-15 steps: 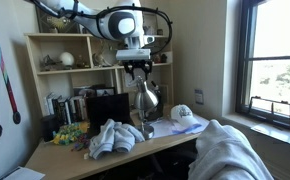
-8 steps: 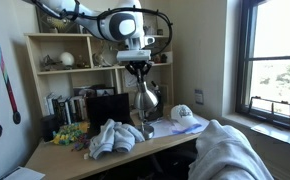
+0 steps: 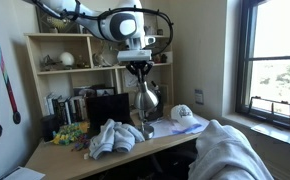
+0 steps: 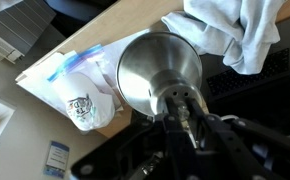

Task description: Pull on the top of the desk lamp

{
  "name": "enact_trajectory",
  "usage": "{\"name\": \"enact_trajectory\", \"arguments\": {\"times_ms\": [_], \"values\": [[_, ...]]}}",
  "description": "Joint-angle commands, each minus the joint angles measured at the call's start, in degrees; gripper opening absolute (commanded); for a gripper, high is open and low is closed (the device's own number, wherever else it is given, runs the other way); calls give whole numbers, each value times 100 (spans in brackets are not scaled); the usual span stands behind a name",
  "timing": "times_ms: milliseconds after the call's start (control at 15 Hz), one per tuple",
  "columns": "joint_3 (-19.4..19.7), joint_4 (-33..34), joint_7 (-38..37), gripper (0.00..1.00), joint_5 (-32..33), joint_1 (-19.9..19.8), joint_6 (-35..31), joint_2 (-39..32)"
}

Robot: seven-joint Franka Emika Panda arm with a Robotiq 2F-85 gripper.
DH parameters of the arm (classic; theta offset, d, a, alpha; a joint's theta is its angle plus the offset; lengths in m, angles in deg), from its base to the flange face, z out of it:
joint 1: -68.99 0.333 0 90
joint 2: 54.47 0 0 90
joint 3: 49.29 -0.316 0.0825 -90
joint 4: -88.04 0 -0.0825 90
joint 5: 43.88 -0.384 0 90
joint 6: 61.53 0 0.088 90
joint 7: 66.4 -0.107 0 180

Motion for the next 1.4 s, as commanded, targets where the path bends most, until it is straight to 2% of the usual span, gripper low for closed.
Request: {"name": "enact_trajectory", "arguments": {"times_ms": [0,600,867,1333], "values": [[-108,48,188,8,-1,-124,-78,17],[-104,106,405,8,19,-133,55,31],[-75,220,863,8,-51,-175,264,12],[-6,424,1826,8,14,-353,996,6]]}}
